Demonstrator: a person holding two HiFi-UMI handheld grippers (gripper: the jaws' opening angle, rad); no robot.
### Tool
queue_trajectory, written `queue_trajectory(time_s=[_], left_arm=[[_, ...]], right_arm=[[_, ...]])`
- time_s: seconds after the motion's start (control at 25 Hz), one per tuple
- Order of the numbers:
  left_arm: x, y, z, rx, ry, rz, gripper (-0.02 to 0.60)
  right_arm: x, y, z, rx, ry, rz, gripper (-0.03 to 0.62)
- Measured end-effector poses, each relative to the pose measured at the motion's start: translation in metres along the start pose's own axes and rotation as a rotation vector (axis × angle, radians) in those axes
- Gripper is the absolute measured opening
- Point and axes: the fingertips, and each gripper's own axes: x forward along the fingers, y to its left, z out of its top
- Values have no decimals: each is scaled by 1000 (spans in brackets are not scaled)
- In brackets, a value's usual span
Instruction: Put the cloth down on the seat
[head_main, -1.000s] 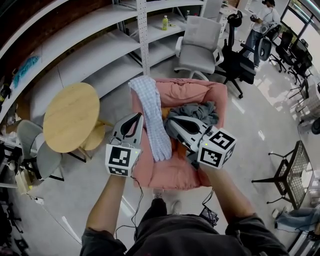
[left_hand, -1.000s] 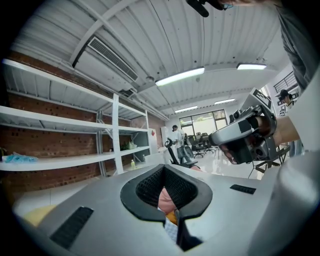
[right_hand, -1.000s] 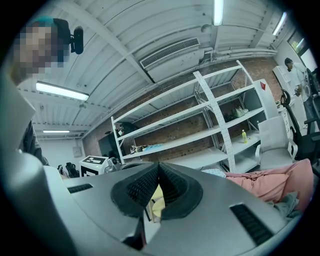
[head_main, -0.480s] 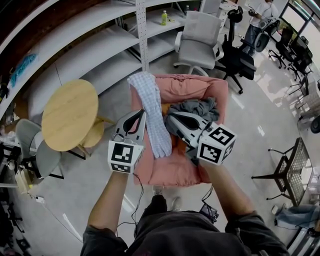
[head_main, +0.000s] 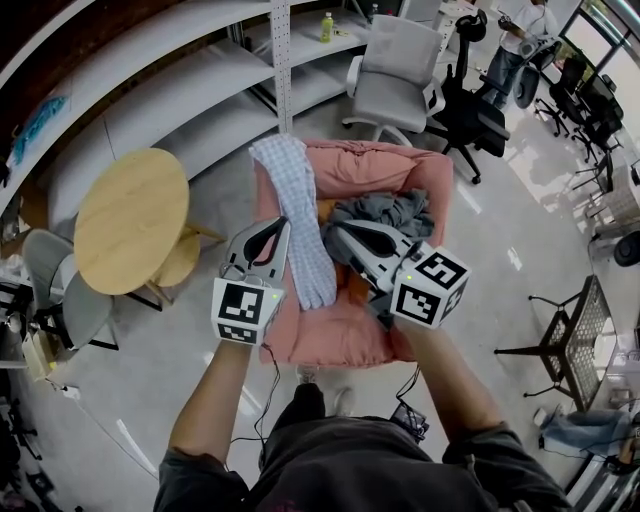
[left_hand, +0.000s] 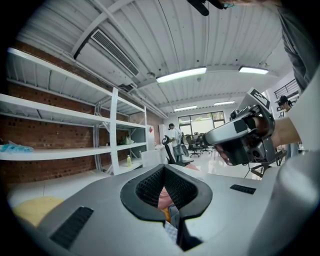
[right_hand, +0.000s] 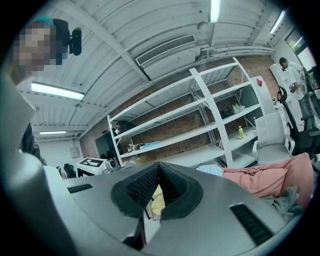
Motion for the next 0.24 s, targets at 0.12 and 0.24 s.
queue_trajectory(time_s=[0.12,0.24], left_arm=[[4,-1,-2,0,3,0,9],[8,-3,-3,-4,1,2,9]], right_arm=[[-1,-5,-3,1,5,0,15],[-3,-8,-5,1,9,2,15]])
